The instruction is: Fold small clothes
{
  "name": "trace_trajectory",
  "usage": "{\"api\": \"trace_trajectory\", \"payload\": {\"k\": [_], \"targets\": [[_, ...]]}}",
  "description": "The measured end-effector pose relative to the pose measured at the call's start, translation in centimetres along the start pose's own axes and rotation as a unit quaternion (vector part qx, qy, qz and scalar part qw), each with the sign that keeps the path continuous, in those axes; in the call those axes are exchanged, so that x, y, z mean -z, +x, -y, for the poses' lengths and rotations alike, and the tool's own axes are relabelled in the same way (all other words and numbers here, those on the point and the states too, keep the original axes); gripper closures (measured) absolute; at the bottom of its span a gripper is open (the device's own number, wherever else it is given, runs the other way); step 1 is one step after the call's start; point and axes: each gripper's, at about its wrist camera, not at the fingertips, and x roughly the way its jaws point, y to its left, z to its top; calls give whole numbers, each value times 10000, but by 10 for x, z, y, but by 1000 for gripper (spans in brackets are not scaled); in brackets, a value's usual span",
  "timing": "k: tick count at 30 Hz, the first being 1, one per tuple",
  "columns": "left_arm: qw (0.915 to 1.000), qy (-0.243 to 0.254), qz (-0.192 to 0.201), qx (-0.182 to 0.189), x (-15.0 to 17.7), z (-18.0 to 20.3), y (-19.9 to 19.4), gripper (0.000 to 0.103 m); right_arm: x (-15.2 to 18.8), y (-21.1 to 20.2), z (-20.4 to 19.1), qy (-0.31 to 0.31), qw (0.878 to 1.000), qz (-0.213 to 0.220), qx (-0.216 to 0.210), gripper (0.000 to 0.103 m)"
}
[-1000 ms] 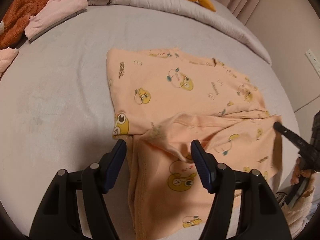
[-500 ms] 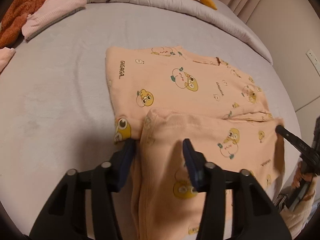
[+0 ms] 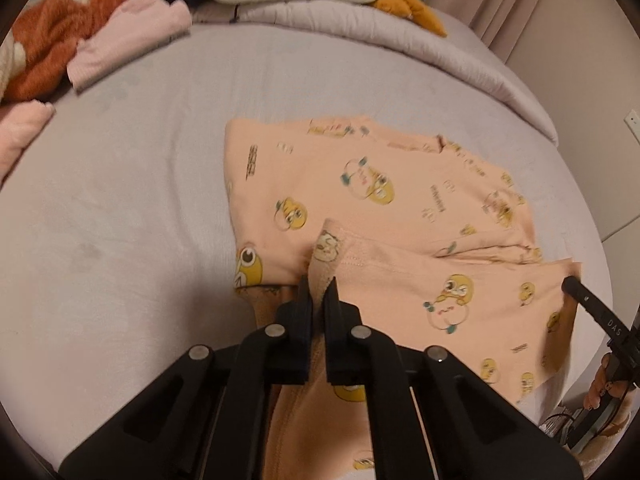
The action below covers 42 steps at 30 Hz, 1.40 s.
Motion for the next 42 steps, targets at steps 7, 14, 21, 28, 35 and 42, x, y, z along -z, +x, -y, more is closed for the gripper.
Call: {"api": "trace_trajectory", "payload": {"k": [7,14,21,28,35,42], "targets": [[9988,46,477,99,-10,12,-36,100,-10,-25,-8,-78,9990,377,-210,96],[9967,-44,805,59,-25,9,-54,100,-29,-35,-15,-224,9967,718,-296,96],[9949,-72,1006,23,-40,6,-58,100,-48,-30,-27,-427,9946,886,-334,96],[9934,-173,1129,26,-65,0,-51,100,-67,-22,-31,-510,9937,950,-320,96],[9936,-412,1045,68,-91,-10,-26,100,-89,5,-28,-507,9951,815,-224,96],[9953,-624,740,7,-113,-24,16,100,-105,51,-24,-446,9983,386,-27,96]]}}
